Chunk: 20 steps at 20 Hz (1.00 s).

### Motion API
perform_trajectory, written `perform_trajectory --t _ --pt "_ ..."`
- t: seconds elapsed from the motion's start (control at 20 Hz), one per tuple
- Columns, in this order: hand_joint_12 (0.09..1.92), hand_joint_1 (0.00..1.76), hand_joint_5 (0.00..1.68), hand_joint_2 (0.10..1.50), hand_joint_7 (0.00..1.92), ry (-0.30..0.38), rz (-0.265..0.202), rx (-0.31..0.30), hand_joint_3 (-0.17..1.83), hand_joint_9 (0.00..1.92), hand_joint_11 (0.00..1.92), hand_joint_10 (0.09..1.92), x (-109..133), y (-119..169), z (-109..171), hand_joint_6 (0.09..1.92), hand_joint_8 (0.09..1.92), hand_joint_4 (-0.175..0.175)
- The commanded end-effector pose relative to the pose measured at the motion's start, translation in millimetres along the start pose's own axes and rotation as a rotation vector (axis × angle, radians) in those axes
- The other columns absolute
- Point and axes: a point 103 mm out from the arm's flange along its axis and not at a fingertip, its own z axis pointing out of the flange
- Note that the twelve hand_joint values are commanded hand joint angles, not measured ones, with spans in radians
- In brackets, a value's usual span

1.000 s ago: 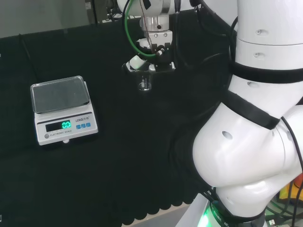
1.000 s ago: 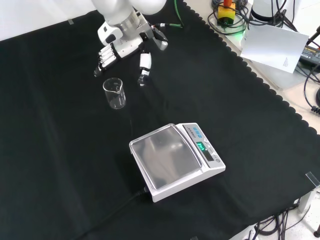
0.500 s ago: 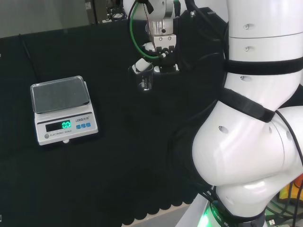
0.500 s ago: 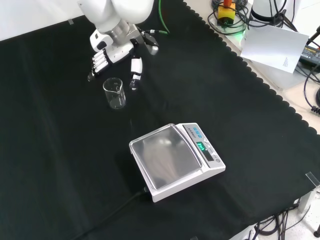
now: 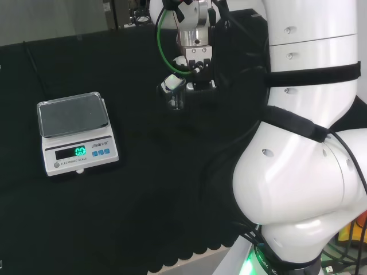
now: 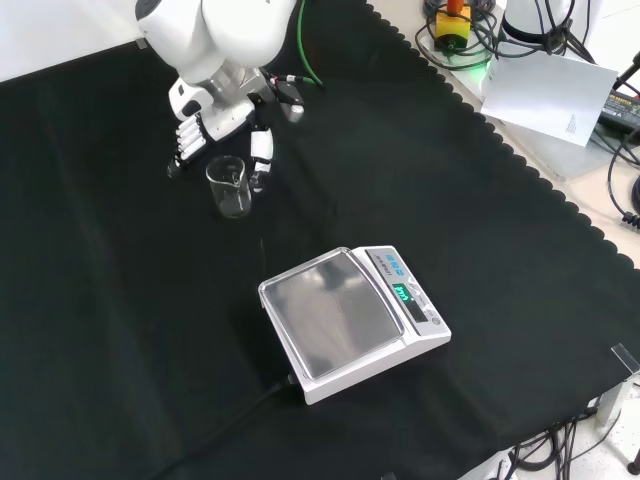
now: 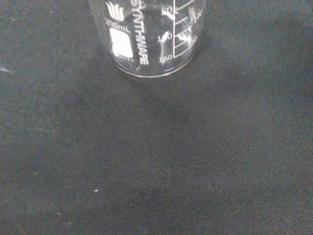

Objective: Pick up the beaker.

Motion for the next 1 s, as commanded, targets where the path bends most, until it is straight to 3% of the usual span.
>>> perform_trajectory --t 0.05,0.4,0.5,0.65,0.7,0.85,1.0 --pt "1.34 0.48 0.05 0.69 0.0 -0.009 0.017 0.022 0.2 0.05 0.0 0.86 -3 9 10 0.09 0.59 0.006" --pt "1.45 0.6 0.16 0.73 0.03 -0.008 -0.01 -0.018 0.21 0.15 0.0 0.86 0 9 14 0.09 0.66 0.016" --pt "1.48 0.68 0.24 0.74 0.11 -0.007 -0.023 -0.044 0.25 0.29 0.09 0.83 3 9 13 0.09 0.72 0.029" --pt "1.39 0.8 0.38 0.7 0.28 -0.003 -0.026 -0.093 0.43 0.56 0.34 0.74 8 7 11 0.09 0.8 0.036" --pt "1.35 0.84 0.45 0.67 0.37 -0.012 -0.03 -0.1 0.53 0.68 0.45 0.72 9 7 11 0.17 0.84 0.037" --pt "1.15 0.96 0.48 0.65 0.58 -0.029 -0.002 -0.119 0.7 0.99 0.84 0.72 14 8 10 0.81 1.01 0.004" --pt "1.03 1.02 0.56 0.68 0.73 -0.037 0.004 -0.129 0.75 1.16 1.06 0.79 20 9 9 1.12 1.22 -0.046"
